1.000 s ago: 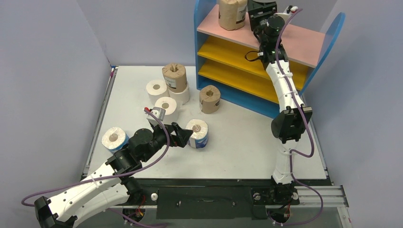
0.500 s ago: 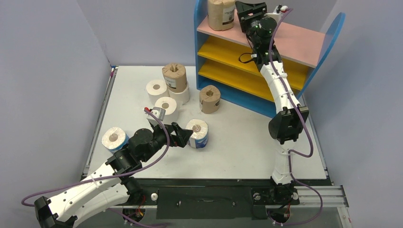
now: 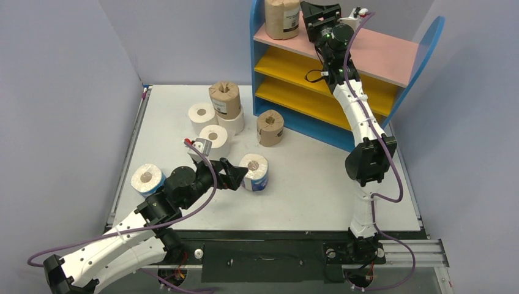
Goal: Place and organize the paper towels onto the shelf
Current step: Place the paper towel on the shelf, then move the paper towel to the center of the board.
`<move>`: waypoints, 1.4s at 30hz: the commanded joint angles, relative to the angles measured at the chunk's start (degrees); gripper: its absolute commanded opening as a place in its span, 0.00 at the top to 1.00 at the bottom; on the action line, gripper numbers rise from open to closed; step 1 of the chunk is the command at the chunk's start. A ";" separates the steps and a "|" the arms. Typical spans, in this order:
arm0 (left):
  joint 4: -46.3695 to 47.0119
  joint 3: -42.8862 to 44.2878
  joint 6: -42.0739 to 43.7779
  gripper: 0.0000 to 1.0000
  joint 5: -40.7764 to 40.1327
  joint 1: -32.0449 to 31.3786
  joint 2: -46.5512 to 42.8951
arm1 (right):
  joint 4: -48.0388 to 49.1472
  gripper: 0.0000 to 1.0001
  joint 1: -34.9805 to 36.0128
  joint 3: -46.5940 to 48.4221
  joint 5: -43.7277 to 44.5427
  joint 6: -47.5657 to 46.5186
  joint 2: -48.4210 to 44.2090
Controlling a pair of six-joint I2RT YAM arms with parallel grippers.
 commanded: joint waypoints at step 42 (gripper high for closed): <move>-19.00 10.87 -16.22 0.04 -15.18 2.18 7.61 | -23.30 0.20 31.10 -70.63 41.55 -37.71 -59.68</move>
